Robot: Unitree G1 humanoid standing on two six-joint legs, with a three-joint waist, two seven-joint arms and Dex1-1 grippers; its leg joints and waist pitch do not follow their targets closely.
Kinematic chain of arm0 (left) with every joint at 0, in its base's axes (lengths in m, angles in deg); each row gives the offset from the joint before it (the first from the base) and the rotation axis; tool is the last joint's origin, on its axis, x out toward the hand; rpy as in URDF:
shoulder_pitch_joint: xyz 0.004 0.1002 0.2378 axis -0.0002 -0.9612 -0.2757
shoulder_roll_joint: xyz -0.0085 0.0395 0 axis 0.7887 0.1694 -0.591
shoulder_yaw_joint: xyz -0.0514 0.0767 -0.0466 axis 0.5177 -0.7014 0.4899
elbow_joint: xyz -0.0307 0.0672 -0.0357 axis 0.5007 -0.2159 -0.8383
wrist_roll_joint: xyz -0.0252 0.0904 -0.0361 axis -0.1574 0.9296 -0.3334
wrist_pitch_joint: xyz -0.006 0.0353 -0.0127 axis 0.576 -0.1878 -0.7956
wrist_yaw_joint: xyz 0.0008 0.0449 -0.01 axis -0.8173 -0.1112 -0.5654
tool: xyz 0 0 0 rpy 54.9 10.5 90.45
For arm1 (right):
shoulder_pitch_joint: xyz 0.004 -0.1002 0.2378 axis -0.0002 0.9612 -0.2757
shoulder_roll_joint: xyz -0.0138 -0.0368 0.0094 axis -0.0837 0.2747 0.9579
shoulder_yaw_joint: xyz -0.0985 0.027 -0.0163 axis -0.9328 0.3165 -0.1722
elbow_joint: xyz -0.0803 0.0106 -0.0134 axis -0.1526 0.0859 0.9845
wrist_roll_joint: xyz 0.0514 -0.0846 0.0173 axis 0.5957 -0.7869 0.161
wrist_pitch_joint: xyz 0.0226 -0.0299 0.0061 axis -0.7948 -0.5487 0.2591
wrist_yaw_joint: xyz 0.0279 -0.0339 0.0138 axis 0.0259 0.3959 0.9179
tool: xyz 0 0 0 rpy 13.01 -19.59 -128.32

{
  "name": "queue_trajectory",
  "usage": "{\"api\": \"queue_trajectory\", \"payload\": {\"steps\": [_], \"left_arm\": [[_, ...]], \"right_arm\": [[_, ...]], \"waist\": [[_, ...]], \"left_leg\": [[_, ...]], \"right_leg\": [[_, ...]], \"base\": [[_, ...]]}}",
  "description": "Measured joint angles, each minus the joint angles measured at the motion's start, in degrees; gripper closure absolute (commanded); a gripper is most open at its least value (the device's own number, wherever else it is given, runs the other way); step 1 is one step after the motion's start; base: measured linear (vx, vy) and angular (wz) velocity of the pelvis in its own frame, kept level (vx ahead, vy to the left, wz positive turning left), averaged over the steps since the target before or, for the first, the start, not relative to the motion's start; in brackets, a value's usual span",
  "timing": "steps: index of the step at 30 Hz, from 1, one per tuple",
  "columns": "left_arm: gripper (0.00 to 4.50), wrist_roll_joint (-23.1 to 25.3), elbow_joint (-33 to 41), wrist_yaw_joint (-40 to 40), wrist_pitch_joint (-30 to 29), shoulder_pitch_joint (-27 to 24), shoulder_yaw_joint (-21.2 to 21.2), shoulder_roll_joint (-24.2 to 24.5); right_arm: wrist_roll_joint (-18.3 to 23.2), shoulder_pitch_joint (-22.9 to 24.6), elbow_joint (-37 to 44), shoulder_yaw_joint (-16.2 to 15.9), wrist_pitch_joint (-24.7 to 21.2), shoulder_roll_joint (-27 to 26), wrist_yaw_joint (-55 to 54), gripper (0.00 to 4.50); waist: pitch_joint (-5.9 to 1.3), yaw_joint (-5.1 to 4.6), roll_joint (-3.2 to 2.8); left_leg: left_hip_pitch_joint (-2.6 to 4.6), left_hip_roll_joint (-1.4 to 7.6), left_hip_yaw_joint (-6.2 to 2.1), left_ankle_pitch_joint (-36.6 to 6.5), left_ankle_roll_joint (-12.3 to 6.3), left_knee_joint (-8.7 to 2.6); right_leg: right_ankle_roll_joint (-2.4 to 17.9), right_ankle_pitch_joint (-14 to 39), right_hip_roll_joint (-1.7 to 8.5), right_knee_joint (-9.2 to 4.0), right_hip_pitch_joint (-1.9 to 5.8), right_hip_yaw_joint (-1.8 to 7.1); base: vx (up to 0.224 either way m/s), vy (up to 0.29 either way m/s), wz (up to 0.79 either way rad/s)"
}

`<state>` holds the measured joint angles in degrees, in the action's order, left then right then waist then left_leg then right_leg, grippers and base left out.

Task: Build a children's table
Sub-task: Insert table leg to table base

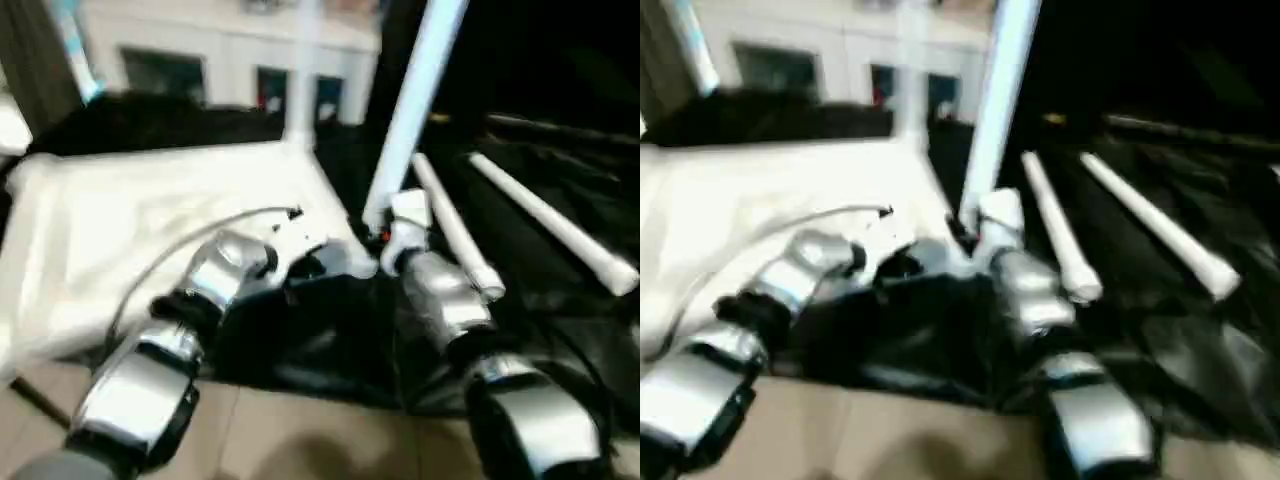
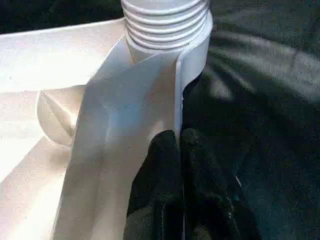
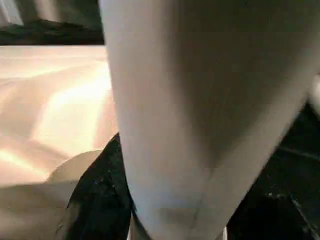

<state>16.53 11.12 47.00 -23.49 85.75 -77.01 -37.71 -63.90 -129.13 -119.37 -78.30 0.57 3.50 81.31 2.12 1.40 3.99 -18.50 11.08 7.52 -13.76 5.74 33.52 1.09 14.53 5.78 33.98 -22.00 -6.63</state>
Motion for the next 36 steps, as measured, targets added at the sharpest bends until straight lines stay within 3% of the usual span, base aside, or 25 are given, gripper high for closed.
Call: {"api": "queue_trajectory", "payload": {"steps": [1,3,8,18,22,25,29,36], "left_arm": [[4.5,0.1,0.1,-0.3,-0.5,-0.1,-0.1,-0.2],[4.5,0.1,0.6,-0.5,-1.5,-0.5,0.0,-0.2],[4.5,0.1,2.6,-0.6,-3.8,-0.9,0.0,0.1],[4.5,0.2,7.5,2.1,-2.3,-3.8,-0.6,3.1],[4.5,0.1,10.8,7.5,1.3,-5.6,-1.7,7.0],[4.5,-1.0,13.0,11.7,4.3,-7.2,-1.8,9.8],[4.5,-2.6,15.5,17.4,8.1,-9.0,-1.9,13.1],[4.5,-3.2,16.2,22.8,11.4,-9.4,-2.8,15.2]], "right_arm": [[-0.2,-0.4,-0.7,0.0,-0.3,-0.4,-1.3,2.61],[-0.4,-0.4,-1.1,0.1,-0.4,-1.1,-2.9,2.61],[-0.5,-1.7,-2.5,1.0,-0.4,-1.8,-3.9,2.61],[-0.4,-3.2,-3.1,2.3,-2.6,-2.6,-1.1,2.61],[-0.7,-3.6,-2.9,0.8,-3.7,0.6,12.4,2.61],[-1.0,-3.2,-1.9,-1.2,-3.6,3.7,23.6,2.61],[-1.0,-1.7,0.7,-3.7,-2.3,7.9,39.2,2.61],[-0.9,0.1,3.6,-4.9,-1.0,11.1,52.5,2.61]], "waist": [[-0.05,-0.01,0.3],[-0.05,-0.05,0.69],[-0.2,-0.74,0.75],[-0.43,-1.44,1.1],[-0.48,-2.5,1.13],[-0.67,-2.7,0.93],[-1.07,-2.37,0.57],[-1.36,-1.02,0.17]], "left_leg": [[-0.06,0.05,0.31,0.3,-0.15,0.01],[0.35,0.06,0.7,0.8,-0.13,0.42],[0.34,-0.05,0.77,0.8,-0.15,-0.61],[0.35,0.0,0.82,0.8,-0.15,-0.65],[0.37,0.03,0.82,0.8,-0.12,-0.67],[0.45,0.23,0.86,0.7,0.03,-0.68],[0.45,0.93,1.28,0.7,0.07,-1.21],[0.53,1.09,1.43,0.7,0.08,-1.25]], "right_leg": [[0.9,-0.9,-0.2,-0.03,0.07,0.41],[0.6,-2.2,-0.37,0.11,0.2,1.18],[0.3,-2.0,-0.45,-0.96,0.15,1.19],[0.4,-2.1,-0.48,-0.89,0.05,1.22],[0.5,-3.1,-0.51,-0.88,0.0,1.22],[0.8,-4.1,-0.61,-0.72,-0.03,1.2],[0.8,-3.7,-1.24,-0.61,-0.25,1.07],[1.1,-3.0,-1.32,0.18,-0.5,1.17]], "base": [[0.0,0.0,0.0],[0.0,0.0,0.0],[0.0,0.0,0.0],[0.0,0.0,0.0],[0.027,-0.005,-0.01],[0.064,-0.025,0.02],[0.076,-0.037,0.01],[0.009,-0.003,0.0]]}}
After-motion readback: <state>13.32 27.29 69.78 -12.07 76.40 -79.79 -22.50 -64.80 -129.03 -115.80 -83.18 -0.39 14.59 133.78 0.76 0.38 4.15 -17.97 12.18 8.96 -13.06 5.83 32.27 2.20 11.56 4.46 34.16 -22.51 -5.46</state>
